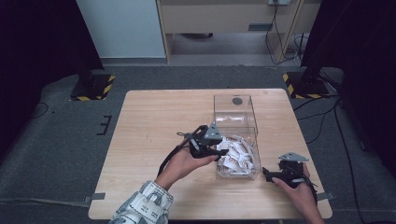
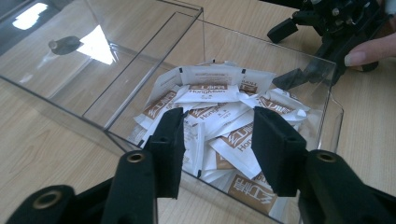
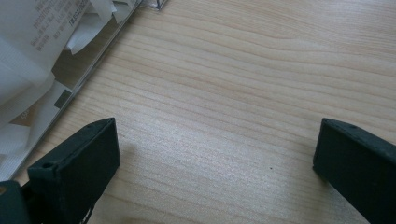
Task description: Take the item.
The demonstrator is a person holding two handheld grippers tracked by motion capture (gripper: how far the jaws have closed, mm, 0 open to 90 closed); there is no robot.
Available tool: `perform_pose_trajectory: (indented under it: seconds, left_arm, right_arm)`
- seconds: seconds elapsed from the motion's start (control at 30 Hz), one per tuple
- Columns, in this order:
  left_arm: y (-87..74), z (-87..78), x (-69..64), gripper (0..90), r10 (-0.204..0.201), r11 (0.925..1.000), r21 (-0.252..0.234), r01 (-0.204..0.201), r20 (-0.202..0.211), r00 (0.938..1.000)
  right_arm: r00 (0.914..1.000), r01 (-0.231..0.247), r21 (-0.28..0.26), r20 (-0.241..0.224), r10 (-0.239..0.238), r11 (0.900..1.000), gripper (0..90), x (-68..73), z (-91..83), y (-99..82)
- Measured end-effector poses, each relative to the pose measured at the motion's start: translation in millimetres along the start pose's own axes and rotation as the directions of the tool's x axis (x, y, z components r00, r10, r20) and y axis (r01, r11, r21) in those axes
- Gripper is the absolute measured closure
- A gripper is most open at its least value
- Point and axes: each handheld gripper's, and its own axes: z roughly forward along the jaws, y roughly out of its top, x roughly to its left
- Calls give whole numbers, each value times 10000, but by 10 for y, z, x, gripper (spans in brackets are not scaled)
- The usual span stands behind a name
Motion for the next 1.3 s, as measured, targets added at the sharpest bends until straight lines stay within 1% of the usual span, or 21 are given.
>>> perform_pose_trajectory:
  seconds: [0.03,0.07,0.1,0.17,0.27,0.3,0.33,0.43,0.53,0.57,0.6,0.63,0.67,0.77,0.9,1.03,1.13,1.3]
  left_arm:
    - [25,59,1,578,29,9999,112,-30,56,10000]
    - [25,59,1,598,29,9999,112,-30,56,10000]
    - [31,87,5,598,-9,9999,143,8,69,10000]
    - [37,133,16,653,-42,9997,251,40,102,9999]
    - [45,194,16,687,16,9994,347,-24,204,9998]
    - [46,209,12,699,60,9993,361,-65,150,9999]
    - [48,244,14,710,28,9992,400,-33,110,9999]
    - [49,281,21,735,-37,9989,471,35,38,10000]
    - [45,337,39,750,-97,9979,641,101,-66,9999]
    - [42,360,48,784,-89,9978,664,92,-47,9999]
    - [42,360,48,794,-89,9978,664,92,-47,9999]
    - [40,369,45,794,-65,9977,668,68,-53,10000]
    - [35,400,30,798,98,9967,802,-86,-136,9999]
    - [35,418,23,800,127,9963,855,-114,-146,9998]
    - [38,454,15,784,105,9959,901,-80,-273,9996]
    - [32,486,21,748,152,9956,933,-106,-486,9987]
    - [35,504,20,748,165,9957,920,-108,-613,9980]
    - [16,552,22,748,153,9933,1156,-77,-648,9978]
  right_arm:
    - [10000,-2,-2,0,2,10000,8,0,0,0]
    - [10000,18,-11,-10,-18,10000,8,-1,1,-1]
    - [10000,18,-11,-10,-18,10000,8,-1,1,-1]
    - [10000,-28,-9,8,28,10000,8,1,1,0]
    - [10000,-7,-1,-9,7,10000,8,0,0,0]
    - [10000,-15,8,-10,15,10000,8,1,-1,0]
    - [10000,16,-12,-11,-16,10000,8,-1,0,-1]
    - [10000,-1,-2,-15,1,10000,8,0,0,0]
    - [10000,-2,-2,-2,2,10000,8,0,0,0]
    - [10000,-2,-3,-4,2,10000,8,0,0,0]
    - [10000,6,-1,-4,-6,10000,8,-1,-1,0]
    - [10000,6,-1,-4,-6,10000,8,-1,-1,0]
    - [10000,2,-2,-14,-2,10000,8,-1,-1,0]
    - [10000,-14,5,-17,14,10000,8,0,-1,0]
    - [10000,-29,16,-18,29,10000,8,1,-2,0]
    - [10000,-13,4,-12,13,10000,8,0,-1,0]
    - [10000,-13,6,-17,13,10000,8,0,-2,0]
    - [10000,-10,3,-15,10,10000,8,-1,-1,0]
